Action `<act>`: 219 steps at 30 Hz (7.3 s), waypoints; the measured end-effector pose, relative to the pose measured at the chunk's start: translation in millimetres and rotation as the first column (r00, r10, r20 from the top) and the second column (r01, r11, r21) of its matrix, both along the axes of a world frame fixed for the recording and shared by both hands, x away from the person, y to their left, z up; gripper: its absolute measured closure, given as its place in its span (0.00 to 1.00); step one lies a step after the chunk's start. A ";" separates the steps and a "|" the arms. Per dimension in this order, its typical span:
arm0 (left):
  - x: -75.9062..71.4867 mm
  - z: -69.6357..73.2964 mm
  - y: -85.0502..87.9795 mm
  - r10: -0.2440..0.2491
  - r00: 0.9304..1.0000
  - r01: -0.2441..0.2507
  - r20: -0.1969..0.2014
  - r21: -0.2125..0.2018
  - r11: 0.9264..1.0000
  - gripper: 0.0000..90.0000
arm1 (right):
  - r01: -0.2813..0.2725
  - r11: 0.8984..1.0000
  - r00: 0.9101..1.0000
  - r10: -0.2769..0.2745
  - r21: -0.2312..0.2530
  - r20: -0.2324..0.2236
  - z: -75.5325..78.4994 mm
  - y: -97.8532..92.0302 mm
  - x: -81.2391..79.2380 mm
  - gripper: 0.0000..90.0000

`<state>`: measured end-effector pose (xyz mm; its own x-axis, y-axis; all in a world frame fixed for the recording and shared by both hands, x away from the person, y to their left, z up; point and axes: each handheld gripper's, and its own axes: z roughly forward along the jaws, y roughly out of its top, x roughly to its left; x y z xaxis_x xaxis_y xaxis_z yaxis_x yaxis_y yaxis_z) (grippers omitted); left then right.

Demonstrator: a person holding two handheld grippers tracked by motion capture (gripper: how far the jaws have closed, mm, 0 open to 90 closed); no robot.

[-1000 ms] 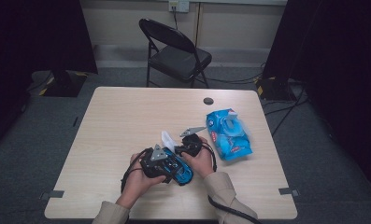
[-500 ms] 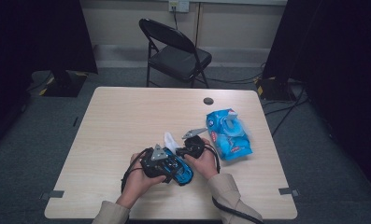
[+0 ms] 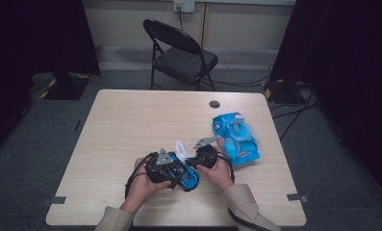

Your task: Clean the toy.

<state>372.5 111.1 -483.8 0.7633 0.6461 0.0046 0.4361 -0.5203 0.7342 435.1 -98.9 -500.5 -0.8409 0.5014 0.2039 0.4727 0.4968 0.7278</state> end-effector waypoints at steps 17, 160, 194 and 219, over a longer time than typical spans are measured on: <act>-0.6 -0.6 0.2 0.000 1.000 0.000 0.002 -0.007 1.000 0.17 | -0.008 0.999 1.000 0.009 0.045 -0.008 -3.7 -20.6 -12.4 0.97; 0.2 0.7 -1.0 -0.005 1.000 0.005 -0.008 0.006 1.000 0.17 | 0.036 0.998 0.999 -0.036 0.045 0.014 -4.1 -47.7 -43.6 0.96; -7.6 16.9 35.6 -0.021 0.999 0.020 -0.036 -0.047 0.999 0.23 | -0.023 0.992 0.996 0.012 0.127 0.086 39.5 -23.0 -56.4 0.94; -31.2 28.0 122.9 0.115 0.992 -0.119 -0.058 -0.075 0.990 0.34 | -0.248 0.965 0.968 0.243 0.091 0.056 12.2 89.6 -68.1 0.78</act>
